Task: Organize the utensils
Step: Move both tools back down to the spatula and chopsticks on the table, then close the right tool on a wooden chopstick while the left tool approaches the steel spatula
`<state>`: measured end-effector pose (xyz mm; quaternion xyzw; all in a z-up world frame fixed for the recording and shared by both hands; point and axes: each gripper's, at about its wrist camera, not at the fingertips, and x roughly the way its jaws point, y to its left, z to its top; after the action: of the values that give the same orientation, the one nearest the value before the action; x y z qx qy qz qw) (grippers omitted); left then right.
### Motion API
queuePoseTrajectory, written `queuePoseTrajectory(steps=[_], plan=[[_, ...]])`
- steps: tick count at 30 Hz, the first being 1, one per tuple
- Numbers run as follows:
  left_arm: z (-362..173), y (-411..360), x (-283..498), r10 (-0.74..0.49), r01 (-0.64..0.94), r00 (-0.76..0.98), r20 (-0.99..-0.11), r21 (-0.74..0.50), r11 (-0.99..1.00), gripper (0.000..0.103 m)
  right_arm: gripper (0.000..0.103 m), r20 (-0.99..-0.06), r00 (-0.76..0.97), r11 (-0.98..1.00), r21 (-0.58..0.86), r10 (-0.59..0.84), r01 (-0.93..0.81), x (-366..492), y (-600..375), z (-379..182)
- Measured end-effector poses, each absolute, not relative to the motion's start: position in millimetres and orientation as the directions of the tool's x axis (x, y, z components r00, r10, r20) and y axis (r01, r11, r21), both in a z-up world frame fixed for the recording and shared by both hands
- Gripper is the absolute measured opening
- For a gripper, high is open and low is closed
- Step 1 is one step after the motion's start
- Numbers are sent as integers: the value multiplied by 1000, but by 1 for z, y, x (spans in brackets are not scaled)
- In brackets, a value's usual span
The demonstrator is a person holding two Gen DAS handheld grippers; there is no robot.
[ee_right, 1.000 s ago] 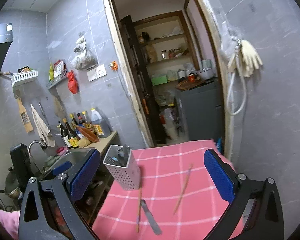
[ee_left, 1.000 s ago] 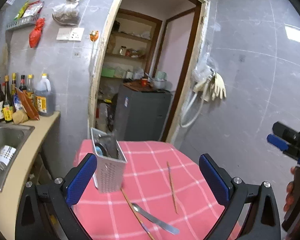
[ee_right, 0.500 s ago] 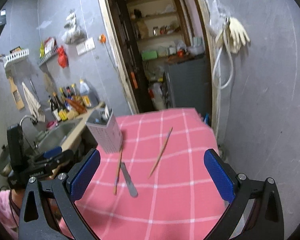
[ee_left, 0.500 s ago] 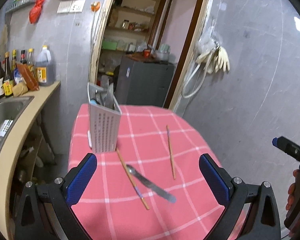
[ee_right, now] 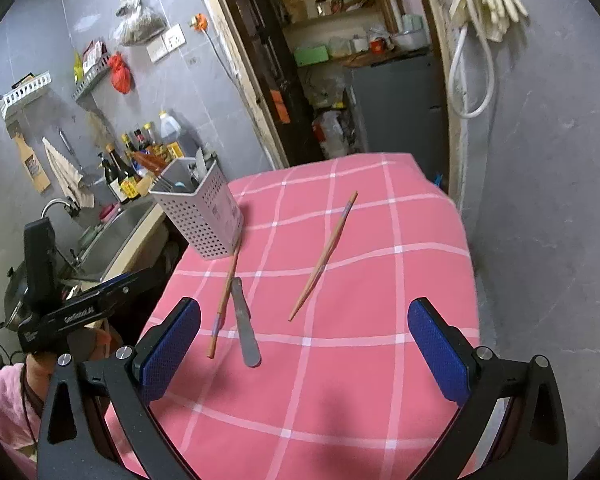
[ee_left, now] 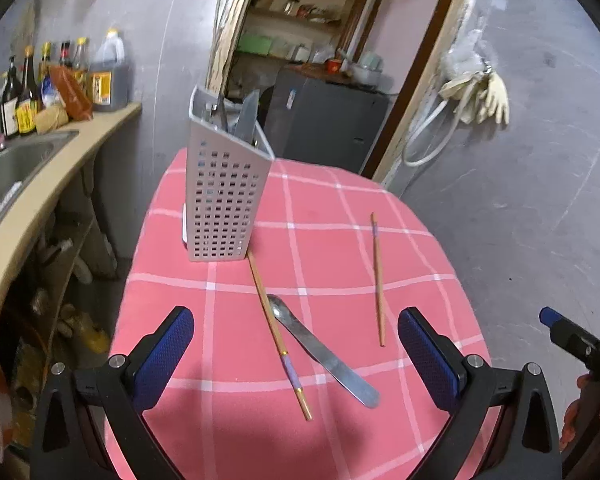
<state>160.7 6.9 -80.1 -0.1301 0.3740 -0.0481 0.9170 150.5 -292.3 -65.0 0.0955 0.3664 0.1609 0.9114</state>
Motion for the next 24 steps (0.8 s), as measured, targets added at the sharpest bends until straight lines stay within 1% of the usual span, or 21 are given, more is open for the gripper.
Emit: queuePoseTrajectory(steps=[9, 13, 16, 20, 24], plan=[[-107, 12, 199, -171, -68, 700, -693, -303, 950, 101, 102, -673, 612, 910, 317, 415, -267, 196, -281, -98], [-117, 16, 213, -186, -78, 683, -706, -323, 943, 95, 102, -687, 579, 899, 331, 438, -287, 216, -275, -112], [-123, 19, 219, -194, -95, 675, -712, -345, 934, 93, 102, -694, 557, 890, 344, 455, -298, 230, -269, -121], [-123, 26, 219, -167, -136, 691, -703, -354, 925, 93, 102, -702, 526, 876, 350, 479, -331, 245, -256, -129], [-119, 38, 212, -125, -170, 705, -699, -336, 926, 93, 101, -711, 487, 856, 352, 508, -379, 258, -233, -136]])
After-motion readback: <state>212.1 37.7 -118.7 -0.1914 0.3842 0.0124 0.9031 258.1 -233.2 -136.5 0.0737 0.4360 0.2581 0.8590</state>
